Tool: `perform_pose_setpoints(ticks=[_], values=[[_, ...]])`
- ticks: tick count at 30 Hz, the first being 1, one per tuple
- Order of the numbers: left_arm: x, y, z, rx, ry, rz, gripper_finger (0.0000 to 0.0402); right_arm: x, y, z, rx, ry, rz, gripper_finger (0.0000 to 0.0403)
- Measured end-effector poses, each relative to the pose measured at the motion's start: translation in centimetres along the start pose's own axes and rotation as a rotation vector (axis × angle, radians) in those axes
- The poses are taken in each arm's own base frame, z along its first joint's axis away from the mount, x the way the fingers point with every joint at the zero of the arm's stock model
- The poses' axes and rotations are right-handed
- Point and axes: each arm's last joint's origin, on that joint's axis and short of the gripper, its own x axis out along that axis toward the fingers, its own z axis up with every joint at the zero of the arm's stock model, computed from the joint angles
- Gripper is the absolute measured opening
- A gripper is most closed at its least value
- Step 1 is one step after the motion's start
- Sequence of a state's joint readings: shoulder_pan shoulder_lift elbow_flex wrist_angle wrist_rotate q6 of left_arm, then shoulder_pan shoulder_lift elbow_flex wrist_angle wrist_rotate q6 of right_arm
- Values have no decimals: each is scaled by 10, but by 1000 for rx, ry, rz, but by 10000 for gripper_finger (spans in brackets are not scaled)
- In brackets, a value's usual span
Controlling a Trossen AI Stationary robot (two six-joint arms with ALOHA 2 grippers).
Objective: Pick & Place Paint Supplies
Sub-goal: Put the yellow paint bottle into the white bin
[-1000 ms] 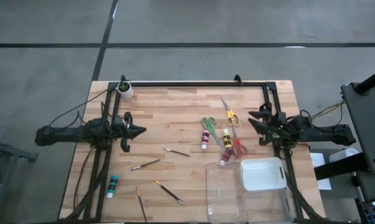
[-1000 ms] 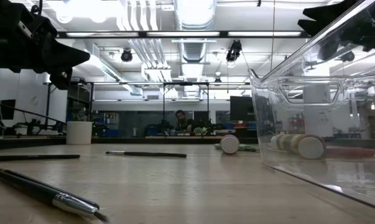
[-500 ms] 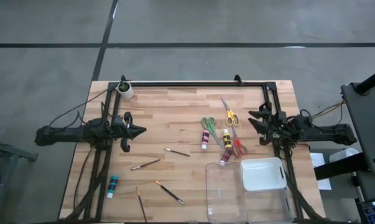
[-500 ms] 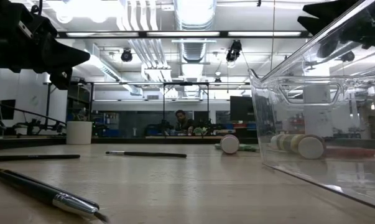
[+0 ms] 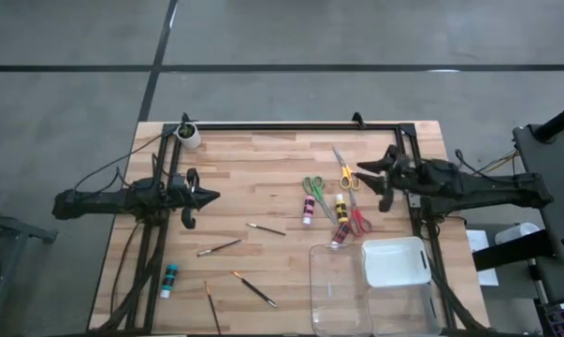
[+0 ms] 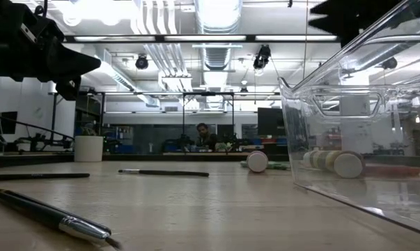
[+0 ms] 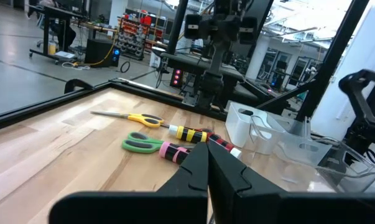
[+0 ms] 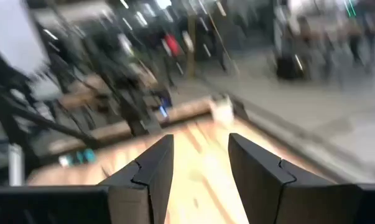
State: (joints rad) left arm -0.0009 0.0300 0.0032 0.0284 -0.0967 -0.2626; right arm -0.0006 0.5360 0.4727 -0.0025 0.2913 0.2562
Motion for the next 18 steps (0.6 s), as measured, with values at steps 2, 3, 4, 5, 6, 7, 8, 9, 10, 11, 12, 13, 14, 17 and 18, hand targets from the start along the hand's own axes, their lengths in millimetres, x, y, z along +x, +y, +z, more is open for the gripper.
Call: perform_pose_setpoints(ticks=[2, 3, 4, 5, 6, 7, 8, 9, 10, 11, 12, 13, 14, 17, 18], values=[[0, 0, 0, 0, 0, 0, 0, 7, 3, 6, 22, 111, -73, 152], [0, 0, 0, 0, 0, 0, 0, 11, 3, 8, 25, 166, -115, 152], [0, 0, 0, 0, 0, 0, 0, 14, 4, 9, 26, 221, -164, 152], [0, 0, 0, 0, 0, 0, 0, 18, 5, 10, 29, 269, -213, 152], [0, 0, 0, 0, 0, 0, 0, 21, 5, 12, 36, 313, -259, 152], [0, 0, 0, 0, 1, 0, 0, 24, 7, 14, 45, 348, -297, 152], [0, 0, 0, 0, 0, 0, 0, 28, 9, 18, 61, 368, -317, 152], [0, 0, 0, 0, 1, 0, 0, 31, 11, 23, 76, 378, -327, 152], [0, 0, 0, 0, 1, 1, 0, 35, 13, 26, 78, 396, -336, 152], [0, 0, 0, 0, 1, 0, 0, 39, 15, 28, 73, 424, -346, 152], [0, 0, 0, 0, 0, 0, 0, 42, 17, 30, 65, 457, -358, 152], [0, 0, 0, 0, 0, 0, 0, 46, 18, 30, 61, 495, -376, 152], [0, 0, 0, 0, 0, 0, 0, 48, 18, 30, 68, 540, -406, 152], [0, 0, 0, 0, 0, 0, 0, 53, 19, 26, 149, 640, -516, 152], [0, 0, 0, 0, 1, 0, 0, 55, 19, 24, 169, 659, -541, 152]])
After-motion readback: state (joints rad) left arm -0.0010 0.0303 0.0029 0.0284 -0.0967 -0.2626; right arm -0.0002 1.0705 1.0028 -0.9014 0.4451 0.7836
